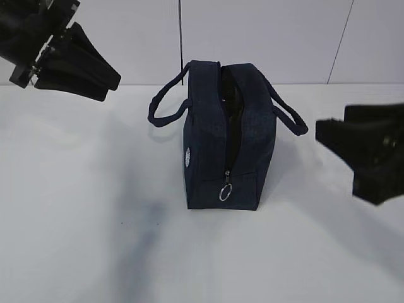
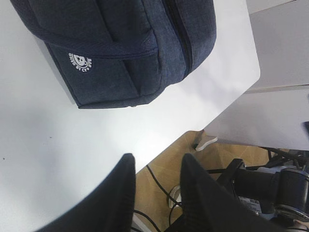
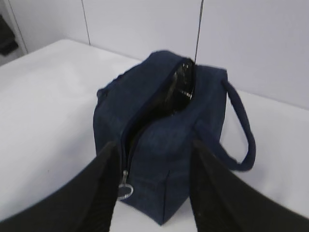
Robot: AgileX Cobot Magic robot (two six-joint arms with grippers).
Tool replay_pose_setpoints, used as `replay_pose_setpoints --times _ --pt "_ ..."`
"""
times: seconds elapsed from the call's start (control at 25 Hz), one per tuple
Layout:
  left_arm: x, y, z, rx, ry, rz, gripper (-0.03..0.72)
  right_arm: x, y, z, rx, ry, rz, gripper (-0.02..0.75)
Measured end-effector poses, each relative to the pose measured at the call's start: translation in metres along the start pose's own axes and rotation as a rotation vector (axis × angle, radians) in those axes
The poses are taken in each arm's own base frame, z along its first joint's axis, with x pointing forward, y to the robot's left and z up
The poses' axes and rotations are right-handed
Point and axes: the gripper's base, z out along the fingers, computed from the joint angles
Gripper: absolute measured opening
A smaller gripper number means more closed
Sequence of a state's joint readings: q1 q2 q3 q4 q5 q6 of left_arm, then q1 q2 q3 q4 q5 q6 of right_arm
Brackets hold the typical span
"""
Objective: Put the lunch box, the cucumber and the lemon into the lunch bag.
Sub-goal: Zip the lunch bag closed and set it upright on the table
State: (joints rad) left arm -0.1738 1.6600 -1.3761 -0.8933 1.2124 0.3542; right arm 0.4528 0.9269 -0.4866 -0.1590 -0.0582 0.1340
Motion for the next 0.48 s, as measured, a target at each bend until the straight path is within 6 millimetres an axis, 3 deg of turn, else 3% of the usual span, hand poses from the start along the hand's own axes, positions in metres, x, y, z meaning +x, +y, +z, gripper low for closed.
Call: replay_pose_setpoints --times 0.24,0.48 --pt "0.0 0.0 0.0 -0.001 0.0 -0.005 0.228 0.037 0.001 0.01 -0.009 0.113 0.006 0.372" --pt "0.0 0.0 0.0 0.004 -0.001 -0.01 0.228 0.052 0.008 0.025 -0.076 -0.096 0.023 0.372"
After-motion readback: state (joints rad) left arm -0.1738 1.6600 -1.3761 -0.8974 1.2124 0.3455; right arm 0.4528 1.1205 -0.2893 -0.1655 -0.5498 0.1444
